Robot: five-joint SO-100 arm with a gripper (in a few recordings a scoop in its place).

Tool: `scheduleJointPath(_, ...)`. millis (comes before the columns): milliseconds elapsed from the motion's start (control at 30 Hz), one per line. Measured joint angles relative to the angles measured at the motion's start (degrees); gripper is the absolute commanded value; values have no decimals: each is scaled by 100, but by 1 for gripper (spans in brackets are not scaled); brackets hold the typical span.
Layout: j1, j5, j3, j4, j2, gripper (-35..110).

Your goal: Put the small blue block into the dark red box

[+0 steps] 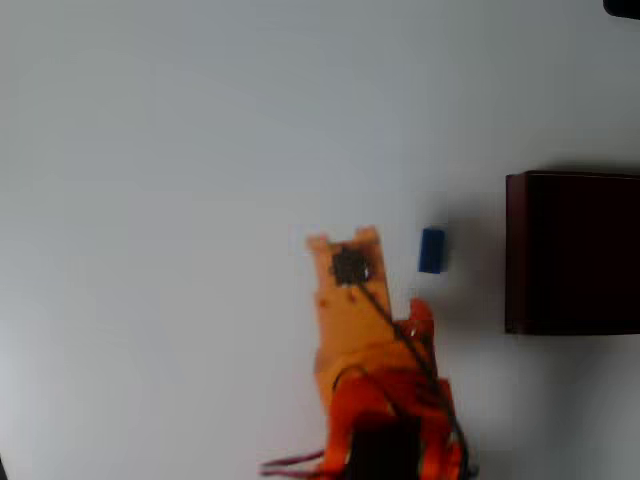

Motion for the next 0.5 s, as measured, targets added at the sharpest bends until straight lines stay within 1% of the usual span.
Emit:
scheduleJointPath(167,431,483,-1143,220,-1626,21)
scheduleJointPath(300,510,721,-1881,246,-2575,22)
scheduleJointPath(500,703,958,-2417,237,-3551,22)
